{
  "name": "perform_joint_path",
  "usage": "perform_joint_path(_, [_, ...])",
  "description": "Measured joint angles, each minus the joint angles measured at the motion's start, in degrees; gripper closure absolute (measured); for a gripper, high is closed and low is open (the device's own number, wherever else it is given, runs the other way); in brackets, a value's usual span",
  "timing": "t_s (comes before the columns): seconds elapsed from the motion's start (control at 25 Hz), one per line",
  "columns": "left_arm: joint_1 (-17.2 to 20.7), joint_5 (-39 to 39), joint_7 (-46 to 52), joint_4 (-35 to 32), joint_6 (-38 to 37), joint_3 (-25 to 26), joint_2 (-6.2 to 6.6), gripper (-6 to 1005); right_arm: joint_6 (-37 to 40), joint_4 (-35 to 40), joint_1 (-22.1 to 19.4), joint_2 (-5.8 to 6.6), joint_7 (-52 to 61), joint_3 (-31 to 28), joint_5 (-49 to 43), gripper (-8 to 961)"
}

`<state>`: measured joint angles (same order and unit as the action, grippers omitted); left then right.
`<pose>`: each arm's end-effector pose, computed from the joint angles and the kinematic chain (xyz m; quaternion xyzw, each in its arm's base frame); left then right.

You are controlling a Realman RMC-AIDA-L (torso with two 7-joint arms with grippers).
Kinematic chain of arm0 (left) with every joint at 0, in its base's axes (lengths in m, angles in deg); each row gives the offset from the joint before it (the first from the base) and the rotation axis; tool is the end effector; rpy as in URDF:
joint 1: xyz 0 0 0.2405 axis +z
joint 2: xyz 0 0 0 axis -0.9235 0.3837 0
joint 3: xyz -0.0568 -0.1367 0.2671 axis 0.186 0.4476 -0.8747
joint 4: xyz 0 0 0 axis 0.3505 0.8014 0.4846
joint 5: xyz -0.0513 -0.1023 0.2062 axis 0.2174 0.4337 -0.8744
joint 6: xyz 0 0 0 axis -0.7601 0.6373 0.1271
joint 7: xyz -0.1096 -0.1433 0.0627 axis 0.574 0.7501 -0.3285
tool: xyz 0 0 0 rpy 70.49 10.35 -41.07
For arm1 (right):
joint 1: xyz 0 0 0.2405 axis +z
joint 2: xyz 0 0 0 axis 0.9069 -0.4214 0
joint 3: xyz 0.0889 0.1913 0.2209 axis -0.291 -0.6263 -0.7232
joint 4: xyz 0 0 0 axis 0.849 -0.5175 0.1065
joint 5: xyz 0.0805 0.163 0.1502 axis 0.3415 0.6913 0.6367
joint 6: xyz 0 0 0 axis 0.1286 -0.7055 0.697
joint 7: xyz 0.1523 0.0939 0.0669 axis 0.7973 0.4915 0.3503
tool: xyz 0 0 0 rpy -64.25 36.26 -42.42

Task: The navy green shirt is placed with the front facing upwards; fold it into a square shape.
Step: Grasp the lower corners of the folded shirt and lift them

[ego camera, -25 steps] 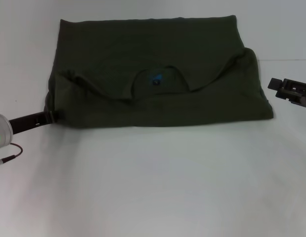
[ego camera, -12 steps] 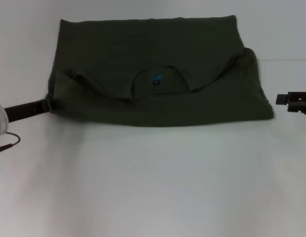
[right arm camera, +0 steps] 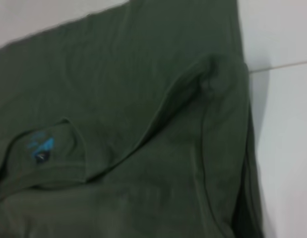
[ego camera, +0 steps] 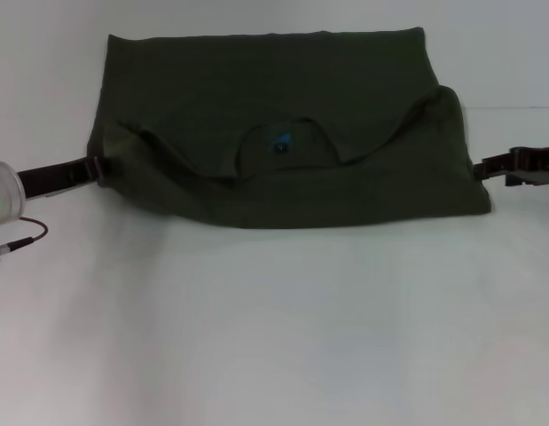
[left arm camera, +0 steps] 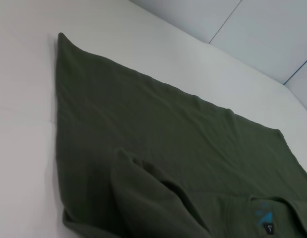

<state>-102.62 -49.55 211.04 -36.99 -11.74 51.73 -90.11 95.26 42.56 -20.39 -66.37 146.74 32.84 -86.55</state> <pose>-0.3503 0.4902 -0.0266 -0.7322 -0.5569 -0.2230 0.3224 0.3411 0.5185 0.0116 -0.7511 0.5846 0.0641 0.2999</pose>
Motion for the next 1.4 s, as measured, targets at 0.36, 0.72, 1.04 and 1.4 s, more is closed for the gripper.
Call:
perform_joint_path(0.36, [0.1, 0.4, 0.1, 0.0, 0.0, 0.2, -0.26, 935, -8.0, -2.6, 0.7, -2.70, -0.1, 2.7, -1.3, 482])
perform_joint_path(0.72, [-0.6, 0.4, 0.0, 0.0, 0.4, 0.0, -0.45, 934, -13.7, -5.2, 0.9, -3.97, -0.3, 4.6, -1.3, 497])
perform_joint_path(1.04, [-0.6, 0.4, 0.0, 0.0, 0.4, 0.0, -0.53, 935, -15.0, -6.0, 1.7, -4.47, -0.3, 6.8, -1.4, 510])
perform_joint_path(1.4, [-0.6, 0.5, 0.1, -0.1, 0.4, 0.0, -0.54, 934, -14.5, -5.4, 1.6, -4.35, -0.3, 6.6, -1.1, 725])
